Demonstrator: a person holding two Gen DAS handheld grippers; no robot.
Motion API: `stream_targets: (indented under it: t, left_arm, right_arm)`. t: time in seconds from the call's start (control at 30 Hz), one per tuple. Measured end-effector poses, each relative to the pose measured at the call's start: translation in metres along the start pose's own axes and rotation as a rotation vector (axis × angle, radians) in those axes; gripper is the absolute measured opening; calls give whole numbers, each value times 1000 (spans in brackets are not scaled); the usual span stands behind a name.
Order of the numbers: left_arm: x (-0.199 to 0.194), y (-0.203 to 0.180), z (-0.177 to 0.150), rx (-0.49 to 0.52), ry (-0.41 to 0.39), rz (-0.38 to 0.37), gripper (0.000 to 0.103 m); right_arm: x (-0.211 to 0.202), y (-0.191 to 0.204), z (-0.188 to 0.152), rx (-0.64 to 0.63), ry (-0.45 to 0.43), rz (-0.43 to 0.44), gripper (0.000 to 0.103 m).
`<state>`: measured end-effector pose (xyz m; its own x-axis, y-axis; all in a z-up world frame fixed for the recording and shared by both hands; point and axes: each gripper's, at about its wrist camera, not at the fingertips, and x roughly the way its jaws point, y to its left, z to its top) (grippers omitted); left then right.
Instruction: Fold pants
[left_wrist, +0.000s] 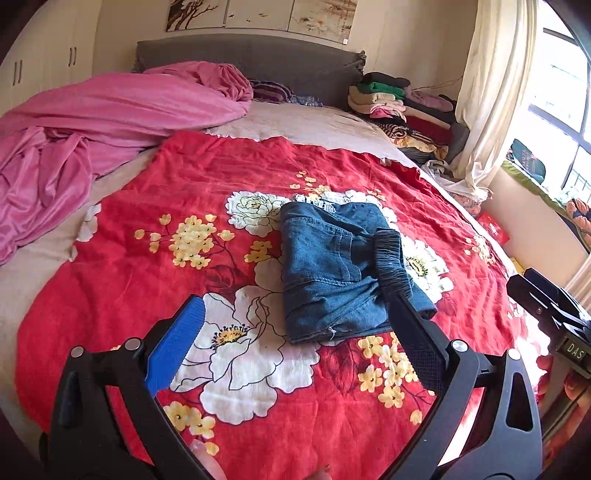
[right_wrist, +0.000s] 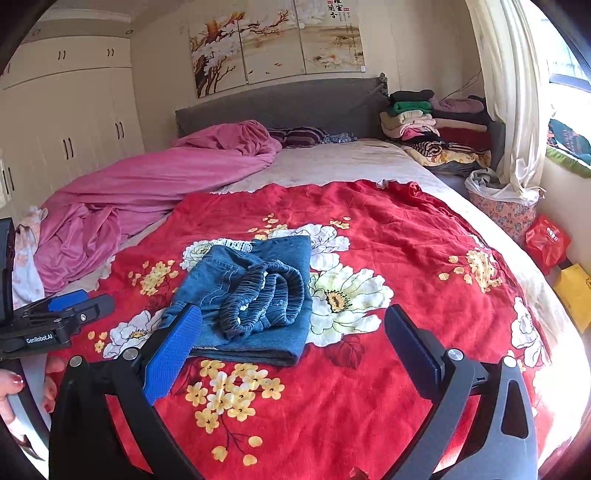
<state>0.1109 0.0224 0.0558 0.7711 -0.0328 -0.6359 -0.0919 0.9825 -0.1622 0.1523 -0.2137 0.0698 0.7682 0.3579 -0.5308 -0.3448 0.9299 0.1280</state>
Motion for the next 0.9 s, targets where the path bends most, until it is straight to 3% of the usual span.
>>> stream_targets:
  t: [0.9]
  left_arm:
    - [-31, -13, -50, 50, 27, -13, 93]
  right_arm:
    - [-39, 10, -35, 1, 17, -3, 98]
